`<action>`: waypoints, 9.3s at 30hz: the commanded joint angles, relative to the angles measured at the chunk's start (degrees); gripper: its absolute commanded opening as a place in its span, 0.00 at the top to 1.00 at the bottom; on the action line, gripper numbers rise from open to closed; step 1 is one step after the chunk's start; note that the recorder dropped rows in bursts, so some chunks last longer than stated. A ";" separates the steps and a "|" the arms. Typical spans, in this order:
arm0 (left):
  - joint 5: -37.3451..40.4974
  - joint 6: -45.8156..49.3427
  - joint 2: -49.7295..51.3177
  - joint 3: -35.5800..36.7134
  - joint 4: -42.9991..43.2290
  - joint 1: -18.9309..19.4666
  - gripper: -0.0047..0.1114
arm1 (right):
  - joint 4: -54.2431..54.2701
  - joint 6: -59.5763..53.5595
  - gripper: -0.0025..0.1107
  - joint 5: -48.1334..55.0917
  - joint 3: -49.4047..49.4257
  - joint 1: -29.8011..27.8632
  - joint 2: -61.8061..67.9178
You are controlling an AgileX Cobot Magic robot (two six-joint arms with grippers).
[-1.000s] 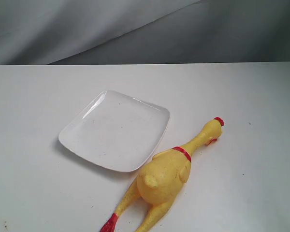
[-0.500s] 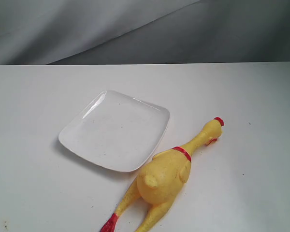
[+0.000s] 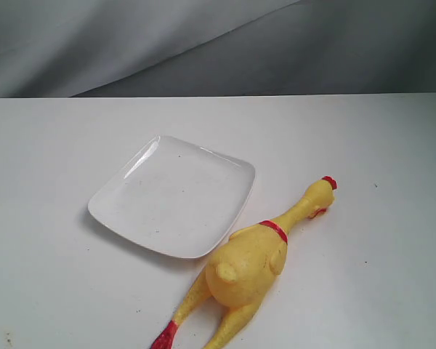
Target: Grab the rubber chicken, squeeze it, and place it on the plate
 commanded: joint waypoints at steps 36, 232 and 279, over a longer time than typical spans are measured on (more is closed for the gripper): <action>0.17 -0.02 -0.18 0.30 0.05 0.11 0.95 | 19.27 -114.32 0.49 74.48 -61.13 21.82 105.60; -18.07 -13.35 58.63 -26.01 92.05 -41.53 0.45 | 44.60 -74.39 0.98 99.83 -58.74 34.57 84.99; -21.30 -11.90 58.79 -26.01 90.82 -41.53 0.44 | 44.71 -74.39 0.98 98.76 -58.74 34.57 84.99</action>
